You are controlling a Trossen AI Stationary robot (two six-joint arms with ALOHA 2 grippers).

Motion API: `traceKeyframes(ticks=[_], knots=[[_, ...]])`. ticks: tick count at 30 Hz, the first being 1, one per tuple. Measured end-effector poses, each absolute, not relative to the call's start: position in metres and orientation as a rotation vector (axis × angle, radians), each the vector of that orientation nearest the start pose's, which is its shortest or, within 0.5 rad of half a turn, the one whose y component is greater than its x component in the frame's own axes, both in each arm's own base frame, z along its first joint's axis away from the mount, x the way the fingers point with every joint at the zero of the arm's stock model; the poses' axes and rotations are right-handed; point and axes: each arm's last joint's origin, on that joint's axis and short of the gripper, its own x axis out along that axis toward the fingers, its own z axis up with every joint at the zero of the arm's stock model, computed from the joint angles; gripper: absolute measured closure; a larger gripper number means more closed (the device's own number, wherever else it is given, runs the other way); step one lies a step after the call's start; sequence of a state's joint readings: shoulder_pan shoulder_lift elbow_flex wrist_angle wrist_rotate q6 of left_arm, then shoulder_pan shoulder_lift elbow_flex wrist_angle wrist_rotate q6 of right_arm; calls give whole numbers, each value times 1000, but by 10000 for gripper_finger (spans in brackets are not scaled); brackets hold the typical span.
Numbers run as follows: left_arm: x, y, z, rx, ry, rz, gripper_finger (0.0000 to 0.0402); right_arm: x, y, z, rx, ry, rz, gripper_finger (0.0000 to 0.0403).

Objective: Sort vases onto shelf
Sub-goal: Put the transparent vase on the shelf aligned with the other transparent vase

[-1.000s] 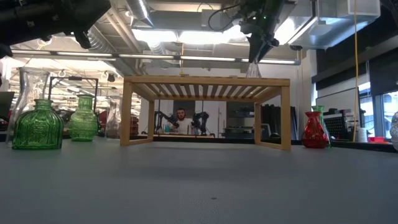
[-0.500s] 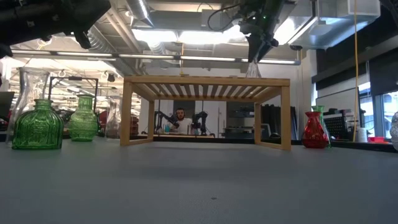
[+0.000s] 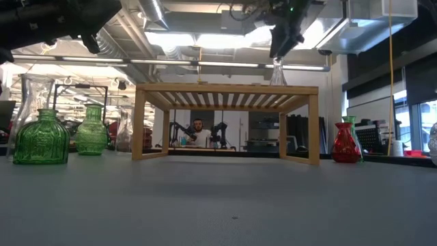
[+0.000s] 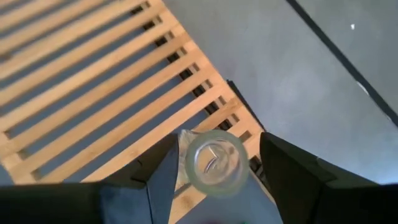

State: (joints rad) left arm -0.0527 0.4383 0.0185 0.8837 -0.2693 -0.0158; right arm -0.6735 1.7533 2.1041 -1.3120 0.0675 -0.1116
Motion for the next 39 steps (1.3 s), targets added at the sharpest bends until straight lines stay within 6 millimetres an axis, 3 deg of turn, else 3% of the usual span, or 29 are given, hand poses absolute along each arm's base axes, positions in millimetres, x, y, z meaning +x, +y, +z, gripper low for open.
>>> traceKeyframes(ticks=[10,17,28,33,39], knots=[[115,2,213,-90,-461,209,399,243,-179,455,186,979,-560,189],[115,2,213,-91,-461,208,399,232,-136,475,132,928,-453,189],[115,2,213,-94,-461,207,399,190,-76,503,161,828,-419,189],[115,2,213,-94,-461,207,399,174,-57,502,195,812,-396,189],[115,2,213,-94,-461,207,399,158,-42,483,246,859,-422,189]])
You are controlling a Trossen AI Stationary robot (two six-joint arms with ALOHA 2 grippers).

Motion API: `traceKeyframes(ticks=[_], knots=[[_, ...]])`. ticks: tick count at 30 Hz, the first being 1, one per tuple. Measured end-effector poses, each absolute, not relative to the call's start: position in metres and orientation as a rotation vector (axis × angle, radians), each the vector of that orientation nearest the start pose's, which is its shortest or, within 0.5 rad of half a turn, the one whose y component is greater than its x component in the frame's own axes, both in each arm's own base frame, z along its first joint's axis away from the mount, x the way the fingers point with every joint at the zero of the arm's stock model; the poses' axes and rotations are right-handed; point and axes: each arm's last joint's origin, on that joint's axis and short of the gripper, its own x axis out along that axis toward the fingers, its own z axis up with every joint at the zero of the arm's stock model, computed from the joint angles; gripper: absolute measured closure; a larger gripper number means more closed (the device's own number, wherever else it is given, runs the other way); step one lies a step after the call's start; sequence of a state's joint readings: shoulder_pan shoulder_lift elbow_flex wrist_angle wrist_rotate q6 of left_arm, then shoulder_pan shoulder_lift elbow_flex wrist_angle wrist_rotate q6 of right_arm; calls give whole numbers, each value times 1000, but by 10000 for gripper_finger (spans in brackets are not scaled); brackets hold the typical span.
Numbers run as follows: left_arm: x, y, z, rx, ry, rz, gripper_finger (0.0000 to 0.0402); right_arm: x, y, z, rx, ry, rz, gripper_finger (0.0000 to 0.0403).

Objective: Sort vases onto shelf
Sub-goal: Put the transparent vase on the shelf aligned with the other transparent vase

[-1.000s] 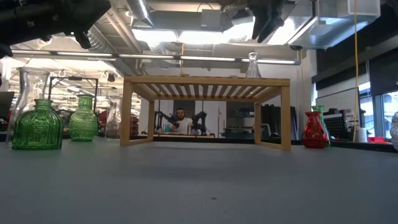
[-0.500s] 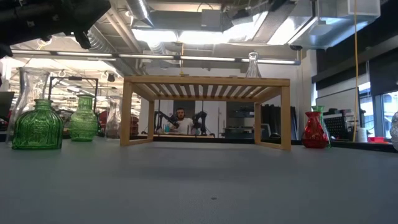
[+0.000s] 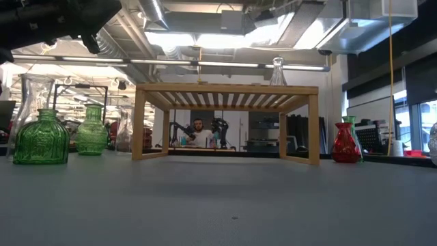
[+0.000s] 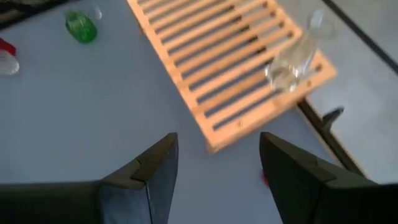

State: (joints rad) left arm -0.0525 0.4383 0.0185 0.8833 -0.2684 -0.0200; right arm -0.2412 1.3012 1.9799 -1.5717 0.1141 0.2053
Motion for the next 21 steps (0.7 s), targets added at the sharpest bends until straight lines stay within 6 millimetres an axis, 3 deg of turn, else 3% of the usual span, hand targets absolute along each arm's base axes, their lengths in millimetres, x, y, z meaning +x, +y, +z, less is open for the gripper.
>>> traceKeyframes(ticks=[11,21], knots=[[115,2,213,-94,-461,208,399,139,-30,425,366,1024,-479,189],[115,2,213,-93,-461,208,399,146,-30,366,454,1249,-517,189]])
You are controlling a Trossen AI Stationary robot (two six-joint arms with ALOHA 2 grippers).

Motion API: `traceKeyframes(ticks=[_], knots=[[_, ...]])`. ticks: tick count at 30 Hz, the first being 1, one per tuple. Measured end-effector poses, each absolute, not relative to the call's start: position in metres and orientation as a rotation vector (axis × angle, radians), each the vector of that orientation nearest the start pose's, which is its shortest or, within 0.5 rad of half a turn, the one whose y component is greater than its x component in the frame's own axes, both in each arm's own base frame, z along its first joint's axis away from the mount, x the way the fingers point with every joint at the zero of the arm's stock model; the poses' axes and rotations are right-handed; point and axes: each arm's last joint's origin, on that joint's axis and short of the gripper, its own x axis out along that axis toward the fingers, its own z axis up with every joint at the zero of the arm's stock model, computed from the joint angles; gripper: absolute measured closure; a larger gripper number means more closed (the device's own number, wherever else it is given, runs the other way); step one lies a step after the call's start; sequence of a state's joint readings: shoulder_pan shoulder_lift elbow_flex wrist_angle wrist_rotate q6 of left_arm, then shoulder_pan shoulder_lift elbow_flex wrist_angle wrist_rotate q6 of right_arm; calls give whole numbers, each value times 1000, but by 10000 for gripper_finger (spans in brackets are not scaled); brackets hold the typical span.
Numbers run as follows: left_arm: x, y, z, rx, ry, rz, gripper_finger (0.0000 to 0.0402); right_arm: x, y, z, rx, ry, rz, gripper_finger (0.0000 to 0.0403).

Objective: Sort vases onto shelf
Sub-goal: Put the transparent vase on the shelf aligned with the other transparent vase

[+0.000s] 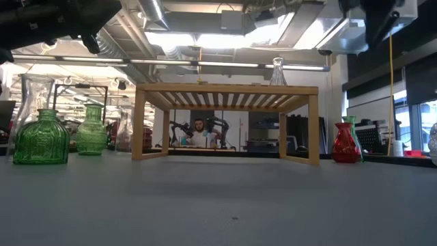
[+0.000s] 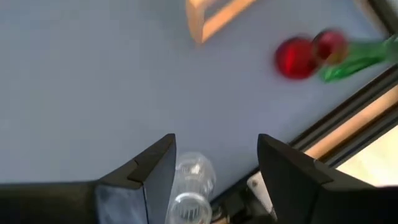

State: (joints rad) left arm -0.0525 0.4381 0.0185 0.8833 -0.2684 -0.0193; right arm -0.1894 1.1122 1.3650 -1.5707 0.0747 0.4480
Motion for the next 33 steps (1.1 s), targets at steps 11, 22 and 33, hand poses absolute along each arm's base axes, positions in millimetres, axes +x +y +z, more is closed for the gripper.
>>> traceKeyframes(ticks=[11,22,33], knots=[[115,2,213,-93,-461,207,399,148,-28,331,559,1394,-514,145],[115,2,213,-93,-460,207,399,148,-29,328,602,1384,-581,22],[115,2,213,-98,-460,206,399,137,-16,321,616,1380,-601,9]])
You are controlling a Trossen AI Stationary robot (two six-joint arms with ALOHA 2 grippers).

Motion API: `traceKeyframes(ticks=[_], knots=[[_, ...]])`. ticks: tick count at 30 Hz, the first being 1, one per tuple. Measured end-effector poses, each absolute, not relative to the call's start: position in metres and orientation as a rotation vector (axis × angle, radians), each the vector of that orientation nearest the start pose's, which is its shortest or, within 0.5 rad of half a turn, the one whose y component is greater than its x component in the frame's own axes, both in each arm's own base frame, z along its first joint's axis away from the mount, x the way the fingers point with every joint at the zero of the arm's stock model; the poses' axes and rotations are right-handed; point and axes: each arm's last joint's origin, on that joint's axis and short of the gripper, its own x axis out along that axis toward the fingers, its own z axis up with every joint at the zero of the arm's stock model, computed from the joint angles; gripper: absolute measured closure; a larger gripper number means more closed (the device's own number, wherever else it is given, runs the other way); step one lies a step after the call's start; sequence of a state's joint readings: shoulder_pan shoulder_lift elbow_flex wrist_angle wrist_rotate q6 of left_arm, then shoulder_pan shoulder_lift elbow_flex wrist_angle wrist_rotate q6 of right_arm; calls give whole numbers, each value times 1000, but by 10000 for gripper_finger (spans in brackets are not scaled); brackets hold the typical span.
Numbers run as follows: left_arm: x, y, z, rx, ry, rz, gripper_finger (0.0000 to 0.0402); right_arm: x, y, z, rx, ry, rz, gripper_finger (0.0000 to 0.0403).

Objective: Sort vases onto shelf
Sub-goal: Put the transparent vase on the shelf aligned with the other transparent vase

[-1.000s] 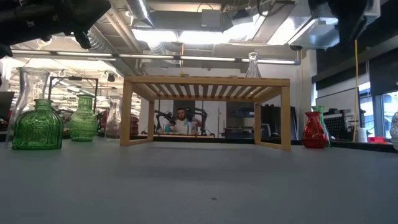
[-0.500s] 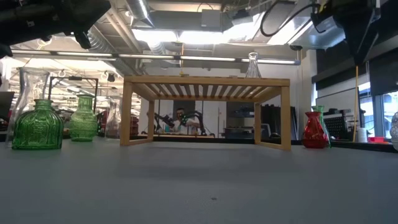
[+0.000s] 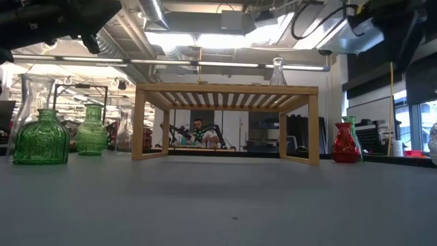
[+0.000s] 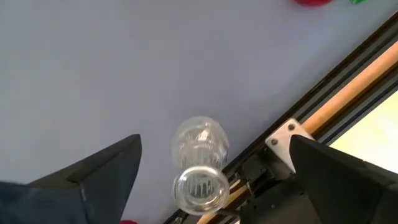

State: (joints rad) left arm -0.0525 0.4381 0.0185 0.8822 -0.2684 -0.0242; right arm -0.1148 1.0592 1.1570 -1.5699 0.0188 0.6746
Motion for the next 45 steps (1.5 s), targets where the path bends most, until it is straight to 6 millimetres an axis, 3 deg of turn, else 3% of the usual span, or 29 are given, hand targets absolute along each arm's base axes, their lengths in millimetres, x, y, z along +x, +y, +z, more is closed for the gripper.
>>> traceKeyframes(ticks=[11,34,45], knots=[[115,2,213,-98,-457,206,399,115,-2,303,647,1407,-572,15],[115,2,213,-97,-453,207,399,116,16,301,635,1410,-599,15],[115,2,212,-97,-452,207,399,111,28,264,568,1517,-613,15]])
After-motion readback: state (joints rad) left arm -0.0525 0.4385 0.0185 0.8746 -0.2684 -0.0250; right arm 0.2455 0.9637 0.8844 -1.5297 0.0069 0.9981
